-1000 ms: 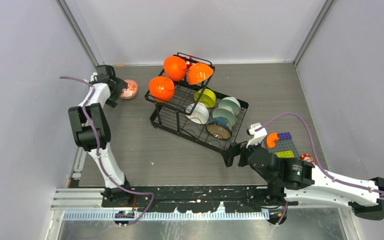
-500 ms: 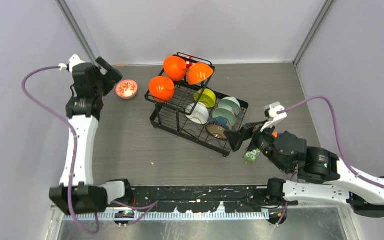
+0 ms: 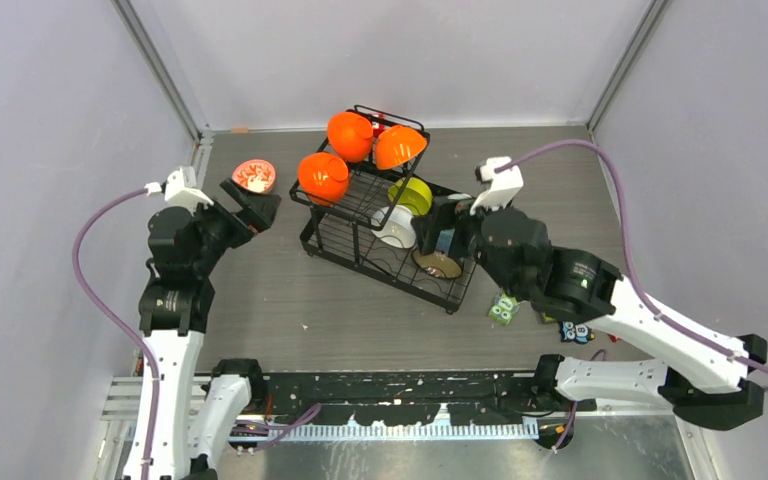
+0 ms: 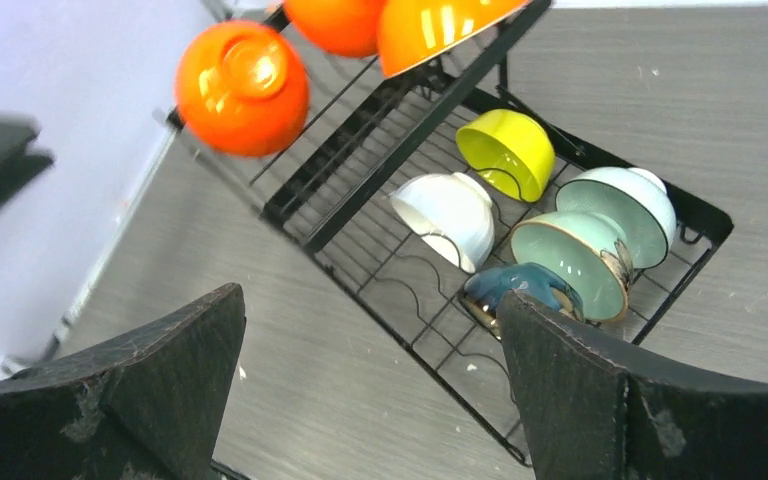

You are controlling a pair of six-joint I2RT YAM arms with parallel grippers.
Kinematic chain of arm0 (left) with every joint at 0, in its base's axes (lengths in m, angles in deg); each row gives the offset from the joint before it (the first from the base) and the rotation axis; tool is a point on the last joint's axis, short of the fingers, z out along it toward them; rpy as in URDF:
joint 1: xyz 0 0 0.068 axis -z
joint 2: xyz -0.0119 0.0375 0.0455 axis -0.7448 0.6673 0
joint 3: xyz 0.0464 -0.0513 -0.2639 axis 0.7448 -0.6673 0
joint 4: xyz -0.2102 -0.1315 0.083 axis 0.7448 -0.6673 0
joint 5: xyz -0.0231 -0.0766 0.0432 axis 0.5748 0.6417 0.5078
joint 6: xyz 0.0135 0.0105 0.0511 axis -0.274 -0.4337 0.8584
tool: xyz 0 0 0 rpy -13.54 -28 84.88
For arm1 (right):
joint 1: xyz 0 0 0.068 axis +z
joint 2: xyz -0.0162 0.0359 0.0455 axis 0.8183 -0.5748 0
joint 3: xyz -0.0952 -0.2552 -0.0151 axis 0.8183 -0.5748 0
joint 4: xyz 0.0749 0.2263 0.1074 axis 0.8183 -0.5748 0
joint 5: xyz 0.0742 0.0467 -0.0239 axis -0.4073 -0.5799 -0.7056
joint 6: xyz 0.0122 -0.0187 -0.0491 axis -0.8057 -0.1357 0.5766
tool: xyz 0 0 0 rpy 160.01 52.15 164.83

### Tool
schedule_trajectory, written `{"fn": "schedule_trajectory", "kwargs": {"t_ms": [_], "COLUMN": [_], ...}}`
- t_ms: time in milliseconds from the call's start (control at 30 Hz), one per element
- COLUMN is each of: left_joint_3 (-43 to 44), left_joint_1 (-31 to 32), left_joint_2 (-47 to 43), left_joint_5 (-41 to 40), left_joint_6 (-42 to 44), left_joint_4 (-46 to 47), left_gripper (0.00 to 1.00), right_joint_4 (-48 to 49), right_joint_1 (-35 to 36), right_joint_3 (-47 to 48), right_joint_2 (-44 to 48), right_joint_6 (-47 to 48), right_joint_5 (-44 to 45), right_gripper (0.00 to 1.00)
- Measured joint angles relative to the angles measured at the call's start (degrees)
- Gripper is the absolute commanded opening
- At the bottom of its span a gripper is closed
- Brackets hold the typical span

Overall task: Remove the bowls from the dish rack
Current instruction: Pick up the bowl from the dish rack.

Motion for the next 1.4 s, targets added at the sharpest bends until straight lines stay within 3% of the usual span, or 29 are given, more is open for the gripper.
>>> {"fn": "schedule_trajectory", "kwargs": {"t_ms": [200,567,867,1400], "left_joint_3": [-5.05,-10.32,-14.34,-14.64], "left_joint_1": [0.02,2.38,3.17,3.8], "left_joint_2": [-2.03,-6.69,-9.31,-8.79], "left_joint_5": [6.27,10.49,8.24,6.73], "left_joint_6": [-2.82,-5.11,-3.89,-3.8], "left_joint_4": [3.65,-1.11,-8.07,-10.38], "left_gripper": [0.97,0.93,0.93,0.93], "right_joint_4": [7.72,31.95,44.65,51.21], "right_joint_1": [-18.38,-36.7,-39.08,-39.08], "right_joint_3": [-3.21,-9.84,-12.07,-15.06], "right_joint_2": [-0.79,-9.38,-20.28,-22.53], "right_joint_6": [-10.8,-34.64,-45.7,-50.16], "right_joint_5": [-12.7,-28.89,-34.75,-36.09], "right_gripper": [0.98,0.77,0.73,0.74]}}
